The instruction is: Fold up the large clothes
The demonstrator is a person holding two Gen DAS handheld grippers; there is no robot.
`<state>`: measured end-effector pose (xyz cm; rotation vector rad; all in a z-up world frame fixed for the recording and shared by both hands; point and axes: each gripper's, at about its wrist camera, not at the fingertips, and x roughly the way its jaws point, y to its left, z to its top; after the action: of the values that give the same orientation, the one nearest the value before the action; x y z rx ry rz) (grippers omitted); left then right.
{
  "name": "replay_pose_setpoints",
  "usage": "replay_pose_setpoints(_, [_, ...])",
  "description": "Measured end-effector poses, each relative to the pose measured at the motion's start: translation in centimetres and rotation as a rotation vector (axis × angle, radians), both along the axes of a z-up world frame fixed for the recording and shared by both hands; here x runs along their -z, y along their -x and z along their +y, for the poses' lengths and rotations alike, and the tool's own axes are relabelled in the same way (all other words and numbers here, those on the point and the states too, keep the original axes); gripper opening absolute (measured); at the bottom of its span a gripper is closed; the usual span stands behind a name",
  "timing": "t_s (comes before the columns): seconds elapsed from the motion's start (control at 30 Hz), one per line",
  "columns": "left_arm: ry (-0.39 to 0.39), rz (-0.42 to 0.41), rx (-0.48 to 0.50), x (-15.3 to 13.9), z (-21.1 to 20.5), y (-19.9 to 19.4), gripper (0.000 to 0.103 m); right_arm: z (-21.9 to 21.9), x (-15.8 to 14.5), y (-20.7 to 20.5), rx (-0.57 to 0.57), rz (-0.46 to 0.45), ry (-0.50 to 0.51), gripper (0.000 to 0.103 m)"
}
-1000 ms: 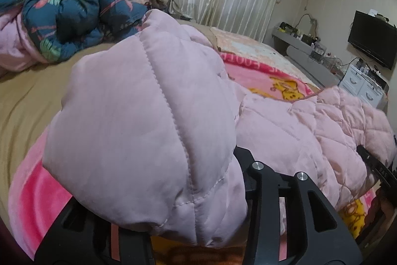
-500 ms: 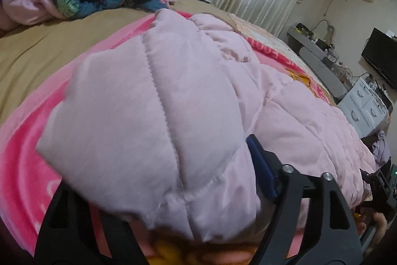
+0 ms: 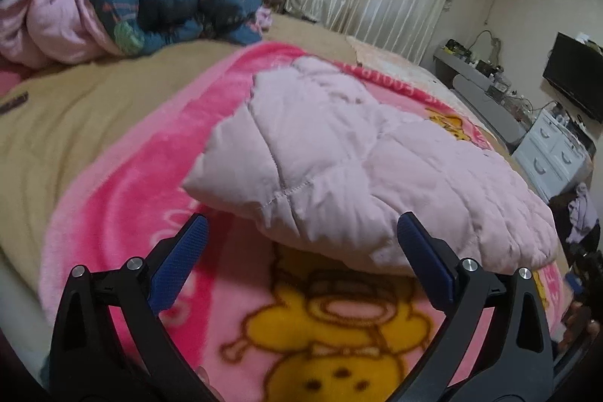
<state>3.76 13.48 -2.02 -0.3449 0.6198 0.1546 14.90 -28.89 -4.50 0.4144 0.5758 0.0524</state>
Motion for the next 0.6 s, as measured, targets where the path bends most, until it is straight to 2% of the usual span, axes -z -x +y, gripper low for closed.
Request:
replay_pose_setpoints(0.1, [-0.038,-0.027,0.014,-1.1,-0.7,1.8,0.094,2.0,-1.5,2.7,-0.074,-0.079,0.106,0.099])
replay_pose_setpoints(0.2, [-0.063,-0.039,0.035,-1.8,-1.7,3.1,0.094,3.9,-2.0,4.8,-0.158,-0.11,0.16,0.099])
replay_pose_setpoints(0.3, [-0.086,-0.047,0.069,-2.4,-3.2,4.2,0.094,5.5,-2.0,6.0,-0.239,-0.092,0.184,0.099])
replay_pose_setpoints(0.43, [-0.117,-0.06,0.12,-2.7,-5.6,5.2,0.094,8.0,-2.1,7.5,-0.318,-0.088,0.266,0.099])
replay_pose_setpoints(0.6, [-0.133,-0.028,0.168,-1.7,-8.0,5.6,0.094,9.3,-1.4,8.5,-0.376,-0.06,0.26,0.099])
